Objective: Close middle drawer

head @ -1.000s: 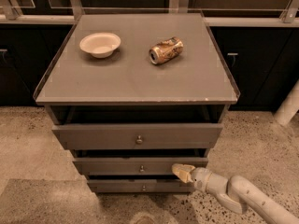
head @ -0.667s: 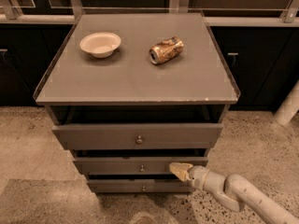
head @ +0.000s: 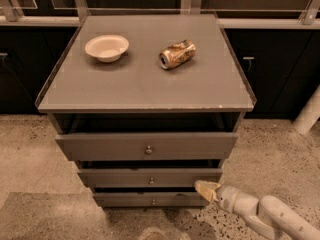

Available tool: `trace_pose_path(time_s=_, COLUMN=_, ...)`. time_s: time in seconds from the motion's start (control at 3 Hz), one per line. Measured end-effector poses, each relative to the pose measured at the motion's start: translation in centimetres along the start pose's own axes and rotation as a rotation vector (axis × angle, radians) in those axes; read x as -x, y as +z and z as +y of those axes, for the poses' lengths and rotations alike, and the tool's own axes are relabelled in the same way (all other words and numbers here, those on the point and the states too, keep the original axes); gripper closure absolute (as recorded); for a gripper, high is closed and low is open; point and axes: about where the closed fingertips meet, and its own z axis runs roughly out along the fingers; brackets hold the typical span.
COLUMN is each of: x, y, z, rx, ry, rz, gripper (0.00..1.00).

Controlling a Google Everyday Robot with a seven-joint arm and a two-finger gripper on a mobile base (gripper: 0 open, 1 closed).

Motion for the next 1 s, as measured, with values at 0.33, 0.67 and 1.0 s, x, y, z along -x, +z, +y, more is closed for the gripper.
trace_pose_path(time_s=0.33, x=0.0, y=-5.9, z=0.2, rx=-0.08, ry=0.063, rz=0.005, gripper=1.0)
trace_pose_path(time_s=0.67, x=-0.2, y=-7.2, z=0.2, rx=-0.096, ry=0.068, rz=-0.003, gripper=0.82)
trace_pose_path(time_s=1.0, x=-0.2, y=-7.1, z=0.3, rx=-0.095, ry=0.068, rz=-0.002, gripper=0.59)
